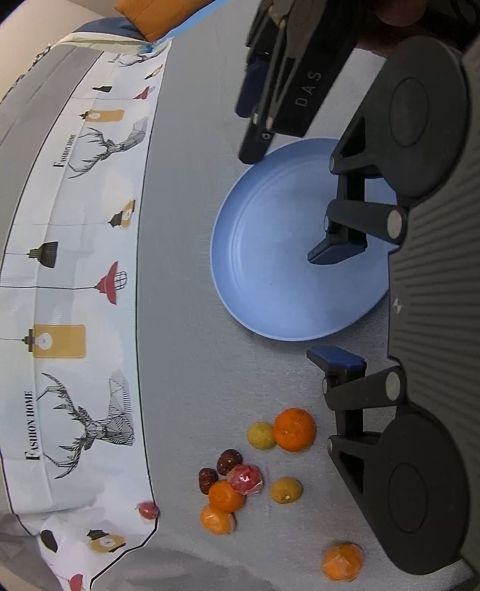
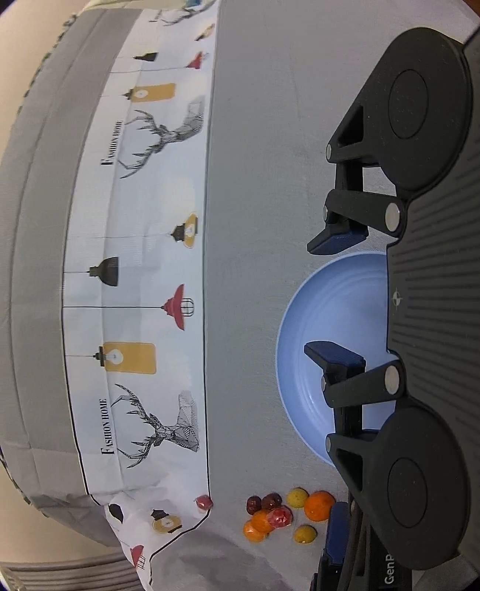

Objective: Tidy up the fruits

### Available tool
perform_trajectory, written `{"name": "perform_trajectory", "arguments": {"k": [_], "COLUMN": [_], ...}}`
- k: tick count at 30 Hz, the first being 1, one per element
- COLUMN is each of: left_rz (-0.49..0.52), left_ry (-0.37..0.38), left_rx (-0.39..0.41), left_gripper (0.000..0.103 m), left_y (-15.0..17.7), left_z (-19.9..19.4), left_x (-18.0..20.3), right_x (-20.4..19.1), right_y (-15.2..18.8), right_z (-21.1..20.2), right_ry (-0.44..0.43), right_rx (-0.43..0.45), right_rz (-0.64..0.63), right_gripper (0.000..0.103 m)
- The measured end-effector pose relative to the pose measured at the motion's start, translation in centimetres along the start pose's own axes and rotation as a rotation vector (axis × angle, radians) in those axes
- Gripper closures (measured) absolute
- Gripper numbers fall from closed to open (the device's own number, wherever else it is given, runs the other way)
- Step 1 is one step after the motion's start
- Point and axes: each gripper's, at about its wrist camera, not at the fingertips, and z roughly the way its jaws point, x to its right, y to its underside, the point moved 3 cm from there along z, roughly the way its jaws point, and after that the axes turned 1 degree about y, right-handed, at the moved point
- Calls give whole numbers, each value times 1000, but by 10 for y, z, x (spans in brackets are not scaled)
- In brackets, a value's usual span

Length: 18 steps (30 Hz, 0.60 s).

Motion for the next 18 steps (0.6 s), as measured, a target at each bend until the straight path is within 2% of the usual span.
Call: {"name": "perform_trajectory", "arguments": {"k": [2, 8, 12, 18], "left_rz": [3, -40, -11, -3], "left_ry": [-19, 20, 26, 49], "left_rx": [10, -1, -18, 1], "left_gripper": [49, 49, 49, 49], "left_y": [-2, -2, 0, -1], "left_z": [1, 3, 5, 2], "left_x": [1, -3, -1, -1], "right_x": [-1, -4, -3, -8], "right_y": [-1, 3, 3, 6], "right_z": [2, 7, 7, 9], "right_ry": [2, 41, 20, 2], "right_rx": [-5, -56, -66, -89], "right_rz": [16, -26, -14, -23], "right_gripper": [49, 48, 48, 48]}}
